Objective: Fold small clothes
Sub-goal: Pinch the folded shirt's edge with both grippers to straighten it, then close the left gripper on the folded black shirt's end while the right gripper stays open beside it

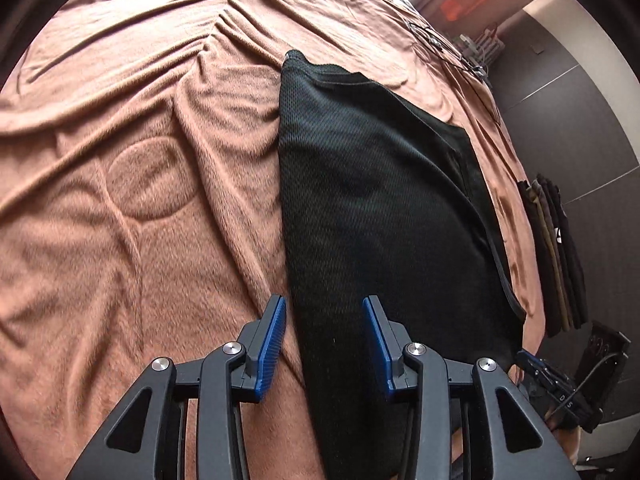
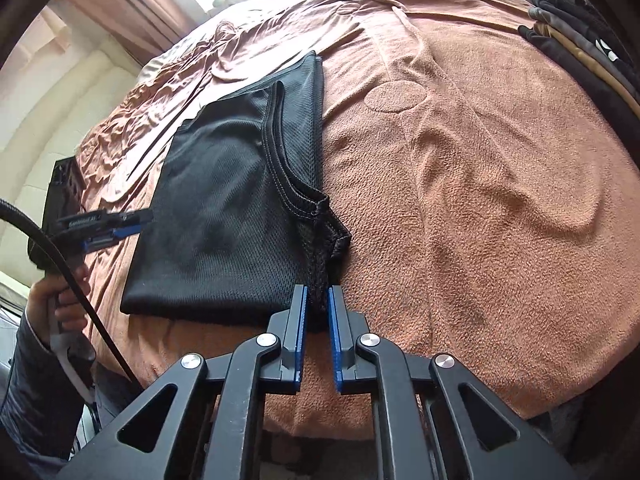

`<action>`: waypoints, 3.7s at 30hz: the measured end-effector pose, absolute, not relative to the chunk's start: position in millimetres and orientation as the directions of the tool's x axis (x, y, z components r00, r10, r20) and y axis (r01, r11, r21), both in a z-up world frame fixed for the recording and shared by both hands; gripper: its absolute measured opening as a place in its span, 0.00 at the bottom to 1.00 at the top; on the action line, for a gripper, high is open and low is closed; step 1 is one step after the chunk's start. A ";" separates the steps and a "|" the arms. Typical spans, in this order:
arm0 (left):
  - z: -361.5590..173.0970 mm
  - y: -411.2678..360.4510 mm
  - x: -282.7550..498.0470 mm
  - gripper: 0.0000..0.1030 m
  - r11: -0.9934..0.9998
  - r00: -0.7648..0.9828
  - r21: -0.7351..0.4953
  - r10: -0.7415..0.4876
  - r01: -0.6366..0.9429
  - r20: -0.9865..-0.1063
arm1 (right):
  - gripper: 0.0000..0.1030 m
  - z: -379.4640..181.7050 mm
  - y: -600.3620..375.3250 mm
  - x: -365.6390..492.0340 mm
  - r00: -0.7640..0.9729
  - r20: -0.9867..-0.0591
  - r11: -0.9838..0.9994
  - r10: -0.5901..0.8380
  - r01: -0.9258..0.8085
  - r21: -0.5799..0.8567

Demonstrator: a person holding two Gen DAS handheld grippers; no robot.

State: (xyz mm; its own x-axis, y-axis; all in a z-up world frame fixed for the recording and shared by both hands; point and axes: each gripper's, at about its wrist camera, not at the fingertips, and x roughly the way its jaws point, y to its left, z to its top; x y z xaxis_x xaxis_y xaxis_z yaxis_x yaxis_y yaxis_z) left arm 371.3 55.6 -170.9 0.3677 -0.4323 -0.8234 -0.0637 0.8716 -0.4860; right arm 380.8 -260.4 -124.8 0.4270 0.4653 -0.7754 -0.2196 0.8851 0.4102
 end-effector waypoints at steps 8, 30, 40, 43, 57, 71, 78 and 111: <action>-172.4 46.9 335.2 0.40 0.853 0.351 -0.520 -0.472 -0.051 -0.809 | 0.06 -126.6 -260.5 375.4 0.428 -0.768 0.879 0.477 -0.214 0.426; -186.4 51.0 307.6 0.22 0.766 0.345 -0.630 -0.561 -0.128 -0.752 | 0.43 -137.7 -273.9 396.9 0.387 -0.712 0.803 0.586 -0.163 0.573; -197.8 59.0 310.9 0.22 0.685 0.375 -0.709 -0.620 -0.168 -0.689 | 0.43 -165.5 -276.9 426.1 0.354 -0.639 0.708 0.683 -0.107 0.698; -197.8 59.5 311.5 0.16 0.682 0.377 -0.711 -0.622 -0.171 -0.687 | 0.42 -169.7 -277.8 429.9 0.353 -0.625 0.690 0.697 -0.092 0.718; -176.1 79.3 295.7 0.06 0.681 0.389 -0.723 -0.639 -0.113 -0.663 | 0.07 -166.1 -275.4 408.3 0.336 -0.617 0.676 0.712 -0.087 0.732; -171.0 104.1 248.4 0.06 0.698 0.359 -0.708 -0.637 -0.107 -0.683 | 0.07 -165.8 -242.8 400.5 0.262 -0.629 0.675 0.732 -0.153 0.722; -170.5 102.4 238.7 0.07 0.720 0.344 -0.689 -0.628 -0.086 -0.698 | 0.07 -161.1 -234.1 405.9 0.239 -0.660 0.702 0.712 -0.210 0.681; -182.1 129.1 357.4 0.36 0.726 0.401 -0.673 -0.581 -0.139 -0.709 | 0.57 -181.2 -197.3 577.5 0.239 -0.576 0.622 0.782 -0.240 0.745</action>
State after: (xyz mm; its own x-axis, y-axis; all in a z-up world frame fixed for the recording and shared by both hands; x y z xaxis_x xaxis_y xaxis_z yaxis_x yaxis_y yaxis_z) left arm 357.4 129.1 -182.1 0.4009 -0.5805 -0.7087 -0.1391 0.7261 -0.6734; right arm 577.5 -197.3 -181.2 0.2386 0.7819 -0.5760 -0.2404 0.6222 0.7450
